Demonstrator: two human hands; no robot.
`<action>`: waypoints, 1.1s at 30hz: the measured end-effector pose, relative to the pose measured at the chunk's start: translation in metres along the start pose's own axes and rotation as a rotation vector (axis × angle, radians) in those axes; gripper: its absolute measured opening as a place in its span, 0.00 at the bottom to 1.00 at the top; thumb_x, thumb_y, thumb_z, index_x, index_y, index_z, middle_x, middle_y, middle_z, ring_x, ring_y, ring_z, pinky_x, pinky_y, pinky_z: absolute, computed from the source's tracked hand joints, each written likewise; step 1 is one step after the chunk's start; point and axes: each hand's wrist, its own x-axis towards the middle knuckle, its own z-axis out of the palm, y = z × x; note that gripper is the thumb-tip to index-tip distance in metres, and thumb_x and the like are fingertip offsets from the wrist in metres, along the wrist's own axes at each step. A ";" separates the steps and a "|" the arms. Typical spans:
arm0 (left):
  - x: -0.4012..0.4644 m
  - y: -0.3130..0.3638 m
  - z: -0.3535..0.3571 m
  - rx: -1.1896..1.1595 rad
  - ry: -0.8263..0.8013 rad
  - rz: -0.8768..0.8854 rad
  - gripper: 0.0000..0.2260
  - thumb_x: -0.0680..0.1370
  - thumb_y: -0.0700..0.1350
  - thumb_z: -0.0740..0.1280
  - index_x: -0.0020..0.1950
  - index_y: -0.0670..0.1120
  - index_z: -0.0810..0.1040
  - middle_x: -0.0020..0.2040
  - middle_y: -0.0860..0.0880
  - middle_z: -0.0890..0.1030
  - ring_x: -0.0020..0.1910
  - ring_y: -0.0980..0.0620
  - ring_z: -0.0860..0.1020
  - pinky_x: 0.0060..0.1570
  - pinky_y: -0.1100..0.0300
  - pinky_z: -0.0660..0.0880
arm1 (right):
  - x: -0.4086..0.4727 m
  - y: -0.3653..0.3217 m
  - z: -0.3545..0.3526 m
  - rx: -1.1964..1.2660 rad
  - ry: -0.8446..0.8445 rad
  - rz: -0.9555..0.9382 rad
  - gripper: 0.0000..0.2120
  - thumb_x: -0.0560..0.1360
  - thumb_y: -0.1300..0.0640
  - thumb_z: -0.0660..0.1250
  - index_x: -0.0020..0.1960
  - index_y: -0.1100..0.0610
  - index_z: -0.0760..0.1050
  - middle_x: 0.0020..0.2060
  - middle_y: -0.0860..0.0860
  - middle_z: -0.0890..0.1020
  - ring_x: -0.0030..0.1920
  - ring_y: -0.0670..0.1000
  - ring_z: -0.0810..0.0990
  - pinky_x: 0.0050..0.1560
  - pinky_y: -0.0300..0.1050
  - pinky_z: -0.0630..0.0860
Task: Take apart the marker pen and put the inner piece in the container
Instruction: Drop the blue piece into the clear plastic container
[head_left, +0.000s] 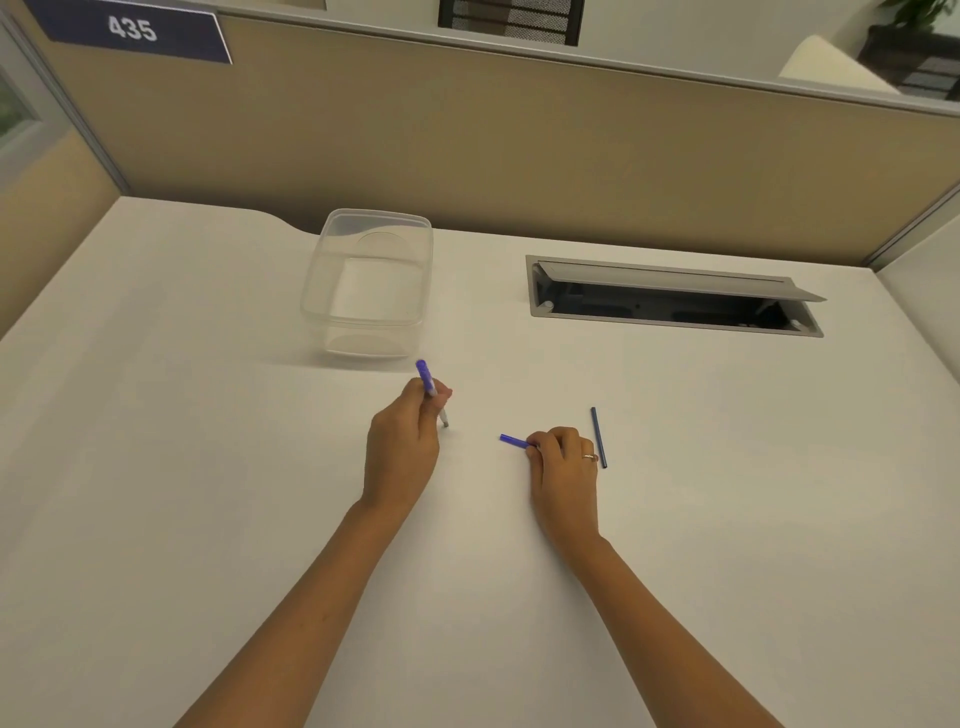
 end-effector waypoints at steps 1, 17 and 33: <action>0.003 0.004 -0.003 -0.044 0.026 -0.019 0.07 0.80 0.45 0.59 0.49 0.47 0.76 0.45 0.54 0.83 0.38 0.54 0.79 0.39 0.70 0.72 | 0.000 -0.001 0.000 0.001 0.001 -0.001 0.03 0.74 0.64 0.66 0.47 0.60 0.78 0.43 0.57 0.78 0.40 0.59 0.74 0.38 0.50 0.72; 0.015 -0.041 -0.057 -0.545 0.044 -0.692 0.08 0.78 0.45 0.63 0.41 0.45 0.78 0.35 0.45 0.78 0.30 0.51 0.79 0.28 0.63 0.78 | -0.002 0.001 -0.002 0.091 0.004 0.039 0.05 0.74 0.64 0.66 0.49 0.59 0.78 0.44 0.56 0.78 0.42 0.58 0.73 0.40 0.52 0.74; 0.003 -0.080 -0.086 -0.770 -0.046 -0.884 0.09 0.80 0.40 0.58 0.53 0.39 0.76 0.47 0.40 0.83 0.41 0.49 0.84 0.41 0.56 0.80 | 0.027 -0.067 -0.001 0.096 -0.067 -0.145 0.09 0.70 0.66 0.70 0.48 0.57 0.82 0.46 0.57 0.81 0.46 0.61 0.77 0.44 0.54 0.73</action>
